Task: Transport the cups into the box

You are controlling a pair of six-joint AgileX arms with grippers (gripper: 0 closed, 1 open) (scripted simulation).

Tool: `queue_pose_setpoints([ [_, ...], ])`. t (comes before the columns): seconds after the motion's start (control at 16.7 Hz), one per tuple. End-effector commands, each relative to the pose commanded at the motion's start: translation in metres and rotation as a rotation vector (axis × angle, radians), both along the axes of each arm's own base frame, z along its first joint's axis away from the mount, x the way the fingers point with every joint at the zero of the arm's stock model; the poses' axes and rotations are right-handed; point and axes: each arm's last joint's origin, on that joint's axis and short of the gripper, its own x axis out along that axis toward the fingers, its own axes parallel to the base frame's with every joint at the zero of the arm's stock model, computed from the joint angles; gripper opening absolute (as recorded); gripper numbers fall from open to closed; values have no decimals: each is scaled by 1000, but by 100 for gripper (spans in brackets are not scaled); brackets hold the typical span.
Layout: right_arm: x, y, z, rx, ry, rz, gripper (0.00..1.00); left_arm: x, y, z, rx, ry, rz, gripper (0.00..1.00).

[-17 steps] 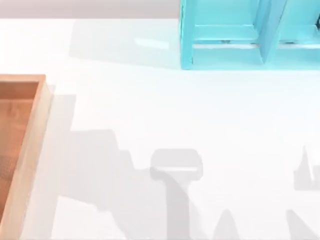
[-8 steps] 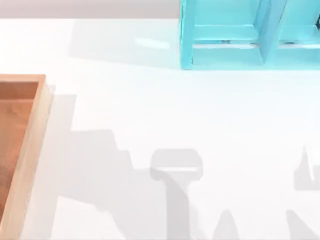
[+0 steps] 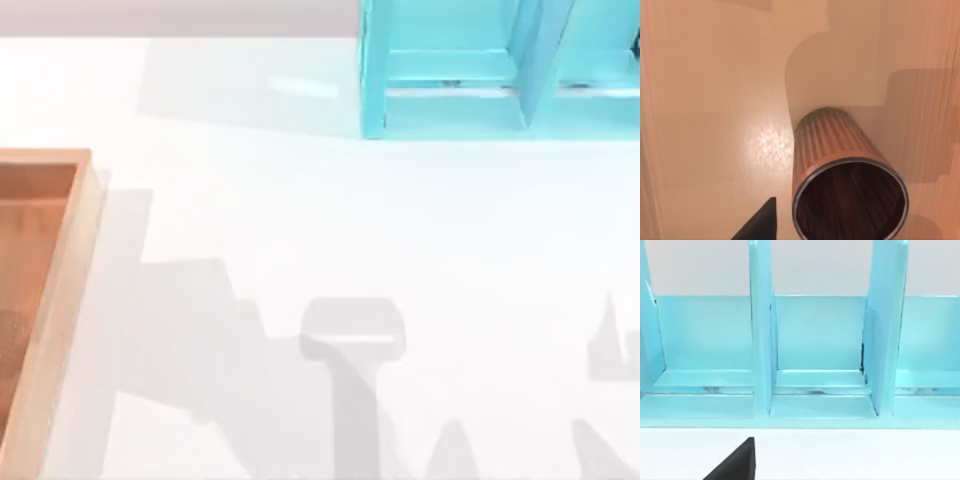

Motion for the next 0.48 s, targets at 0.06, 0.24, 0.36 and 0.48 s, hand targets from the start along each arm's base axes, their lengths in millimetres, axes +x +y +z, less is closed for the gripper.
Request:
queue_pose_setpoints([
  [0.06, 0, 0, 0, 0, 0, 0, 100, 0, 0, 0, 0, 0, 0, 100],
  [0.24, 0, 0, 0, 0, 0, 0, 100, 0, 0, 0, 0, 0, 0, 100],
  [0.36, 0, 0, 0, 0, 0, 0, 100, 0, -1, 0, 0, 0, -2, 100],
  [0.48, 0, 0, 0, 0, 0, 0, 100, 1, 0, 4, -1, 1, 1, 100],
])
